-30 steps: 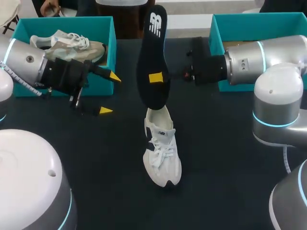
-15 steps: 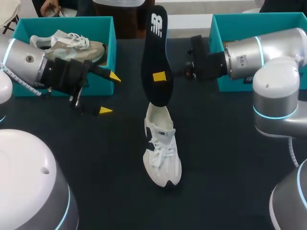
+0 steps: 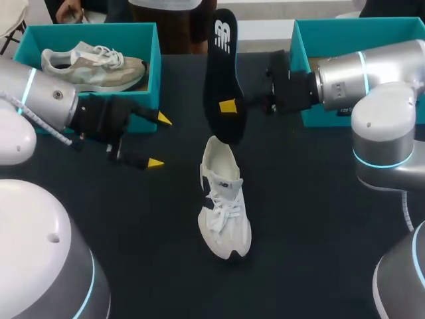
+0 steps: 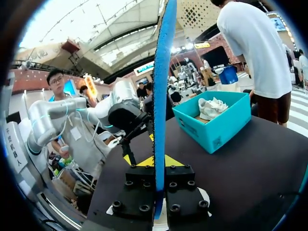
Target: Take the shoe out of the shoebox, open the shoe tongue, remove and reinsert the insole, then place the shoe into the shoebox
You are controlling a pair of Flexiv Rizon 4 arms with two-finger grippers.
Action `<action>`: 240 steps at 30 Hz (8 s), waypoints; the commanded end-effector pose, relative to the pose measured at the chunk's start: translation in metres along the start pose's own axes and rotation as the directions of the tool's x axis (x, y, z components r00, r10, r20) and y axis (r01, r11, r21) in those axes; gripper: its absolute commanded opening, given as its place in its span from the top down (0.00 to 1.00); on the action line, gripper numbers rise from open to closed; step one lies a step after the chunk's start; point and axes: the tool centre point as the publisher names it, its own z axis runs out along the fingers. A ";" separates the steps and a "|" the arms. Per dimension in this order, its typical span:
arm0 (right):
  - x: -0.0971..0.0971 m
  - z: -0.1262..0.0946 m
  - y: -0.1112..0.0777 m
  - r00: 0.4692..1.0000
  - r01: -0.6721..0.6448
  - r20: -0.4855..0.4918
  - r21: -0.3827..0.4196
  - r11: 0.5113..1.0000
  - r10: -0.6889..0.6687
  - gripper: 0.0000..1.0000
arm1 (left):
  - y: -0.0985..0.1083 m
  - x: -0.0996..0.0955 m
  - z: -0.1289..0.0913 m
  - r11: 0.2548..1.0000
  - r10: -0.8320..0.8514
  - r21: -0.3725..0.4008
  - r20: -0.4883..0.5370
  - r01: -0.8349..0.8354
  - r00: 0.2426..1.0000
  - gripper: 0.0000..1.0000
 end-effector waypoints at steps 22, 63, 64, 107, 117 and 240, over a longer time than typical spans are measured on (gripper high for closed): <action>-0.026 0.002 -0.020 0.997 0.039 -0.076 0.055 0.998 -0.035 1.00 | 0.021 -0.001 0.061 0.993 -0.093 -0.076 0.035 0.095 0.995 0.00; -0.030 0.046 -0.062 0.990 0.047 -0.130 -0.025 0.999 -0.049 1.00 | 0.030 0.004 0.074 0.959 -0.172 -0.231 -0.006 0.166 0.985 0.00; -0.030 0.047 -0.064 0.991 0.041 -0.128 -0.025 0.999 -0.044 1.00 | 0.030 0.004 0.074 0.959 -0.172 -0.231 -0.006 0.166 0.985 0.00; -0.031 0.059 -0.102 0.988 -0.079 -0.137 -0.045 0.996 0.072 1.00 | 0.029 0.000 0.091 0.964 -0.175 -0.207 -0.024 0.166 0.984 0.00; -0.016 0.060 -0.132 0.993 -0.068 -0.104 -0.050 0.996 0.063 1.00 | 0.029 0.000 0.091 0.964 -0.175 -0.207 -0.024 0.166 0.984 0.00; -0.030 0.046 -0.122 0.957 -0.109 -0.232 0.276 0.955 0.176 0.89 | 0.029 0.000 0.091 0.964 -0.175 -0.207 -0.024 0.166 0.984 0.00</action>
